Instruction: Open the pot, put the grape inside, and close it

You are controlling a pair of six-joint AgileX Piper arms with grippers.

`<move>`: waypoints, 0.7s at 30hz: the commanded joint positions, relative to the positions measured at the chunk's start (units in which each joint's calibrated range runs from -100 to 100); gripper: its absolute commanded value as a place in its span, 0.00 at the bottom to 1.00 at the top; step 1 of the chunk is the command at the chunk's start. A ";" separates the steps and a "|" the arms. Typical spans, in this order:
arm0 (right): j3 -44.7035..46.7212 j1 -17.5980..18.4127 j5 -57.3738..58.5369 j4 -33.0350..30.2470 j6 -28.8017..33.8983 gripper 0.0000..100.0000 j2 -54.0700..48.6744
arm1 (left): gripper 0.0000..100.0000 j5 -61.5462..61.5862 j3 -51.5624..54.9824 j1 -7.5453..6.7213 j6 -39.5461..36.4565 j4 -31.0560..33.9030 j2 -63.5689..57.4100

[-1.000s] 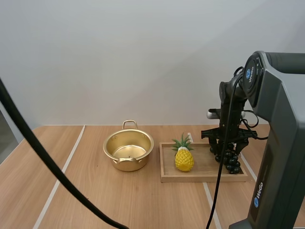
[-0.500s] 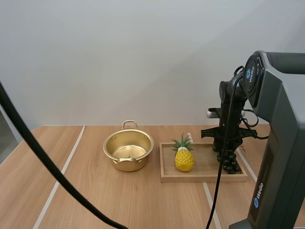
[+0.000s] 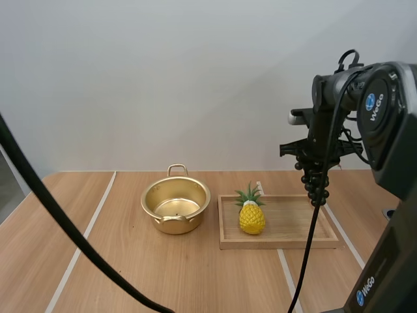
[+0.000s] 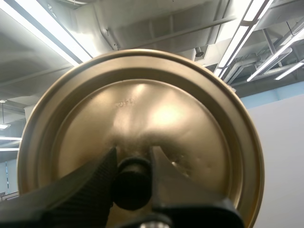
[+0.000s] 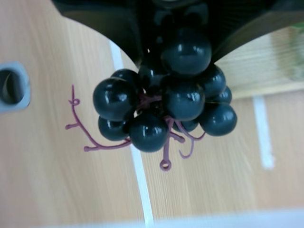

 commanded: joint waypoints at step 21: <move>-17.47 0.01 2.57 21.07 -18.78 0.00 -18.08 | 0.00 -0.60 -0.35 -0.08 -0.04 -1.72 0.13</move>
